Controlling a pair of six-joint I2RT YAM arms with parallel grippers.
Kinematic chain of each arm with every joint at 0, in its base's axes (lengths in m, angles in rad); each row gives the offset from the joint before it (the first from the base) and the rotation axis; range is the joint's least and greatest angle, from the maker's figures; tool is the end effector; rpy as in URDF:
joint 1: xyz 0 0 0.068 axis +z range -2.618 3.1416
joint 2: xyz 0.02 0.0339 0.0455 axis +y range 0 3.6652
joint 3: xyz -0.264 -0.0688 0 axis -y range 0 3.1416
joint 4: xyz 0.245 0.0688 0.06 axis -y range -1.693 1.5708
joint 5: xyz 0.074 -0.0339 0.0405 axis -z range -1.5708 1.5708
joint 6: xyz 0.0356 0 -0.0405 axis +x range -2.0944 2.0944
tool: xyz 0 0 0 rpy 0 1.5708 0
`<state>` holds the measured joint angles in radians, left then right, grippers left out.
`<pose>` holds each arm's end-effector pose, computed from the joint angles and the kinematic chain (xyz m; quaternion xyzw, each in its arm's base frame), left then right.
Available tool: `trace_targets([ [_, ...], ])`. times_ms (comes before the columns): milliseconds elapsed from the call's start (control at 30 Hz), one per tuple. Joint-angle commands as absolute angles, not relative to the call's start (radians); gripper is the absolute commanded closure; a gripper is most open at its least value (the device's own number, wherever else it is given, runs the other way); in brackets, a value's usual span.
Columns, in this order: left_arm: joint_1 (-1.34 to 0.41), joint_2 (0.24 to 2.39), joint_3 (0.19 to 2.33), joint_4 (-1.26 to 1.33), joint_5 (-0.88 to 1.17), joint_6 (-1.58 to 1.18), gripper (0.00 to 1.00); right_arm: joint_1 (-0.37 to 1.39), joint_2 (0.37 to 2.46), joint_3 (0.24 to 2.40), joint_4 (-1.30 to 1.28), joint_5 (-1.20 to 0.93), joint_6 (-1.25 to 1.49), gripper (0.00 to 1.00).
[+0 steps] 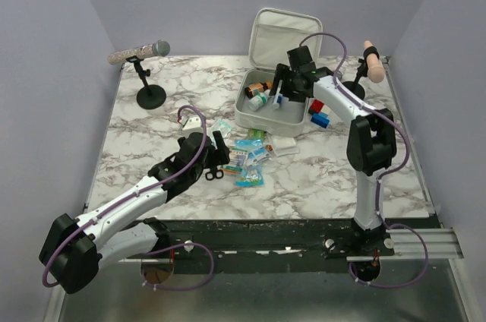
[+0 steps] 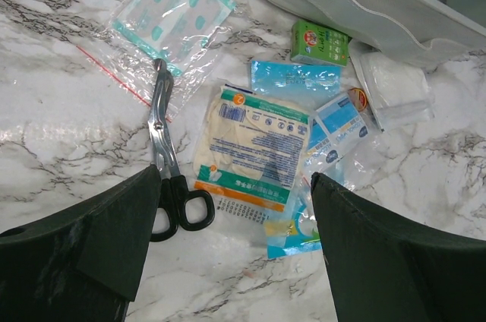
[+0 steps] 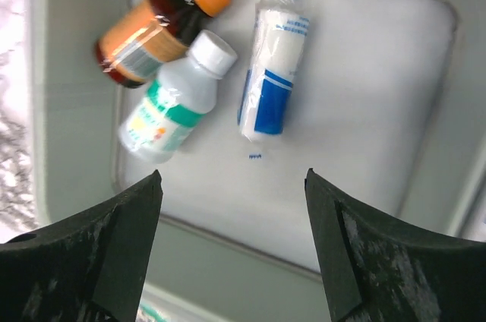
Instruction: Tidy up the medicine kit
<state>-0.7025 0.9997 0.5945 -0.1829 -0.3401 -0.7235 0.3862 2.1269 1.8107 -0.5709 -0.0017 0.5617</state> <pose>0.1722 -0.1302 0.2345 -0.0890 0.8681 -0.1913 0.4493 0.4447 0.1809 0.2336 0.0823 0.9385 0.1537 0.2979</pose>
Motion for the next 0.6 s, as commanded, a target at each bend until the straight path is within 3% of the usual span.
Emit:
trace_targets([
  [0,-0.707,0.986,0.627,-0.190,-0.327,-0.735,0.09,0.420,1.993,1.735,-0.496,0.086,0.454,0.16],
  [200,-0.707,0.968,0.615,-0.181,-0.299,-0.768,0.09,0.468,1.964,1.660,-0.557,0.176,0.379,0.20],
  [367,-0.707,0.965,0.594,-0.166,-0.278,-0.785,0.09,0.489,1.699,1.288,-0.296,0.183,0.400,0.20],
  [567,-0.706,1.006,0.609,-0.149,-0.264,-0.787,0.09,0.492,1.508,1.088,-0.275,0.183,0.436,0.21],
])
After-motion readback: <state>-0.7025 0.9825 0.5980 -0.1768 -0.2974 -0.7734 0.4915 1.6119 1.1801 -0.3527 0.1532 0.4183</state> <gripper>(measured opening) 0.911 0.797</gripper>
